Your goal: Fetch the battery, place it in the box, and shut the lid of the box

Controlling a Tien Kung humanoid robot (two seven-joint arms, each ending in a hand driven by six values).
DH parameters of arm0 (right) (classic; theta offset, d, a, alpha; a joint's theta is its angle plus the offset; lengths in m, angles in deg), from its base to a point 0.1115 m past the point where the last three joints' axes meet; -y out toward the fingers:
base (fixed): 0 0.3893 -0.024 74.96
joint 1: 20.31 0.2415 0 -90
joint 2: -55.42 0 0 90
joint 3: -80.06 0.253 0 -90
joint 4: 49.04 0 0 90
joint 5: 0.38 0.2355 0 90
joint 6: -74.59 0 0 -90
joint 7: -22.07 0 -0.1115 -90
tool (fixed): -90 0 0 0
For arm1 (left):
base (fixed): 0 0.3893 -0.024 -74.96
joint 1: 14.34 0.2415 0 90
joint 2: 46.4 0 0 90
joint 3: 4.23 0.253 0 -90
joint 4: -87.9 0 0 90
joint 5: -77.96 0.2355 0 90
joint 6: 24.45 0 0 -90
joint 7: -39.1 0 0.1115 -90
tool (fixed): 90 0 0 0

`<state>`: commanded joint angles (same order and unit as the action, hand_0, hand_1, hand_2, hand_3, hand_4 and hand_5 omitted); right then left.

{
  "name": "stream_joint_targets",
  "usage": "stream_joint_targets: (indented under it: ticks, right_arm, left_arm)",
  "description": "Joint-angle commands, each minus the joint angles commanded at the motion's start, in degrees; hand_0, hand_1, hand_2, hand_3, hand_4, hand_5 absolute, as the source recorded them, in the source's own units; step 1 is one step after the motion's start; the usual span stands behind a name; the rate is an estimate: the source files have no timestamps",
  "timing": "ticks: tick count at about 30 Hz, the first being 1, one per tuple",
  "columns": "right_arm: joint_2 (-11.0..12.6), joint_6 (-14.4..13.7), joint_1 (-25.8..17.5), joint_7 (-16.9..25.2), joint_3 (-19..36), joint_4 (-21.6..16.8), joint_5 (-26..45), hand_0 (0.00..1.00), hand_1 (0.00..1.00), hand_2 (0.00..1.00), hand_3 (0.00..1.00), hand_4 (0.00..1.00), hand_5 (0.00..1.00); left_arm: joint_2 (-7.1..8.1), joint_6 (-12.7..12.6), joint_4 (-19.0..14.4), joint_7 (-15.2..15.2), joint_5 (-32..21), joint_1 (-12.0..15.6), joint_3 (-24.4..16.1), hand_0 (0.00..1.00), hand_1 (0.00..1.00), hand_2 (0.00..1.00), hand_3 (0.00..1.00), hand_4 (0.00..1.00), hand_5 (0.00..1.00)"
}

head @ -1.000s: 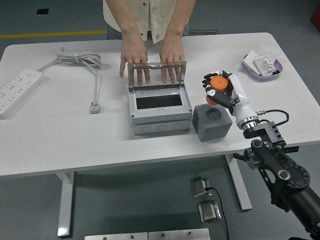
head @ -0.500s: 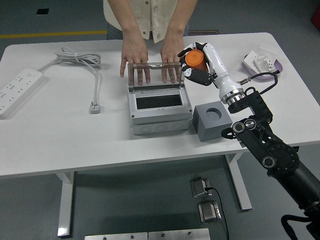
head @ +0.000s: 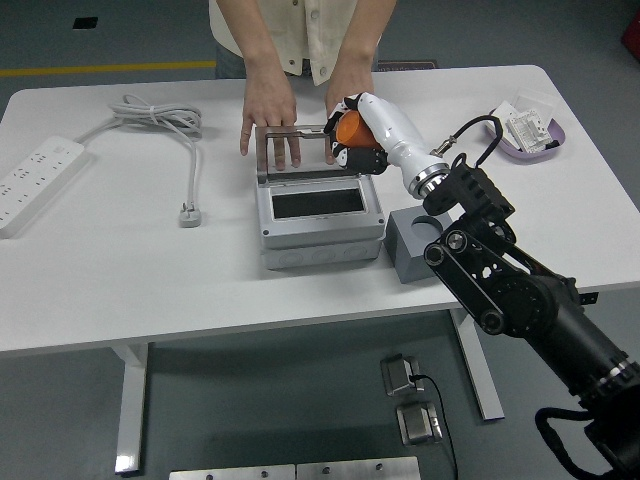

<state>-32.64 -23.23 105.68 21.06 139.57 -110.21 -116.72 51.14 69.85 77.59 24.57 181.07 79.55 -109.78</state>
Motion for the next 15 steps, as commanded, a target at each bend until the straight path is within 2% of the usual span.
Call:
stream_joint_targets:
  ticks: [6, 9, 15]
  right_arm:
    - [-1.82, -1.16, 0.67, -0.05, -0.97, 4.12, -4.05, 0.101, 0.193, 0.304, 0.256, 0.002, 0.002]
    - [-1.94, -1.83, 1.03, 0.28, -1.58, 5.82, -4.57, 0.108, 0.196, 0.307, 0.254, 0.002, 0.002]
    - [-1.94, -3.83, 1.97, 2.41, -4.93, 9.63, -1.24, 0.110, 0.197, 0.306, 0.251, 0.002, 0.002]
  left_arm:
    - [0.06, -0.05, 0.00, -0.41, 0.09, 0.00, -0.18, 0.614, 0.639, 0.612, 0.602, 0.630, 0.131]
    - [0.09, -0.06, 0.00, -0.42, 0.11, -0.08, -0.23, 0.613, 0.638, 0.612, 0.601, 0.630, 0.135]
    - [0.21, -0.10, 0.00, -0.56, 0.14, -0.03, -0.29, 0.613, 0.638, 0.612, 0.601, 0.631, 0.137]
